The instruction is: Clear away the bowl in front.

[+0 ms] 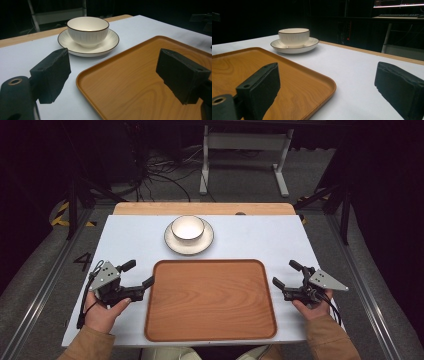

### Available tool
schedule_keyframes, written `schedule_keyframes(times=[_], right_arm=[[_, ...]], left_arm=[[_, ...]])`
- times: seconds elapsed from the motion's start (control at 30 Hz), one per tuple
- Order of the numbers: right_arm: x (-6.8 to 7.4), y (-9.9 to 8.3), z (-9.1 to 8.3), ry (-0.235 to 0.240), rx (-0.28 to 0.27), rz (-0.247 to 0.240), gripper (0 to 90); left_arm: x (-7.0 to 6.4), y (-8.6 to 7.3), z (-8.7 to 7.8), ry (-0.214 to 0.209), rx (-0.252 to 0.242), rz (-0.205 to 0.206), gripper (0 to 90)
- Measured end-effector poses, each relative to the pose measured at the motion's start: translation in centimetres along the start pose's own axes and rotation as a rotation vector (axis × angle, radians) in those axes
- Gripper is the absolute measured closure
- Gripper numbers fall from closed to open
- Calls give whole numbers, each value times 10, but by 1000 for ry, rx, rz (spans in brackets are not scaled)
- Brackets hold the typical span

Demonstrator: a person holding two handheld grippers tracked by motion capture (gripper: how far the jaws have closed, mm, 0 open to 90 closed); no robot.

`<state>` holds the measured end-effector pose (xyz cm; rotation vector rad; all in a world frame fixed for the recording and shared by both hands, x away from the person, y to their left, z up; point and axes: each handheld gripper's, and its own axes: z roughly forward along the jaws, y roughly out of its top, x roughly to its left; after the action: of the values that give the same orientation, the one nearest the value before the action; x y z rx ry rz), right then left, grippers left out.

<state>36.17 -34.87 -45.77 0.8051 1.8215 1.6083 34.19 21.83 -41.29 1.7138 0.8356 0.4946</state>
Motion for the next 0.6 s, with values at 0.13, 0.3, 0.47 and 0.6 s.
schedule_keyframes(times=[0.13,0.3,0.47,0.6], right_arm=[[0,0,0,-1,1,0,69],[0,0,0,0,1,0,68],[0,0,0,0,2,2,68],[0,0,0,1,2,4,68]], left_arm=[[2,6,6,1,29,9,146],[4,14,19,-26,36,15,143],[7,22,30,-38,39,22,140],[7,27,36,-46,36,23,139]])
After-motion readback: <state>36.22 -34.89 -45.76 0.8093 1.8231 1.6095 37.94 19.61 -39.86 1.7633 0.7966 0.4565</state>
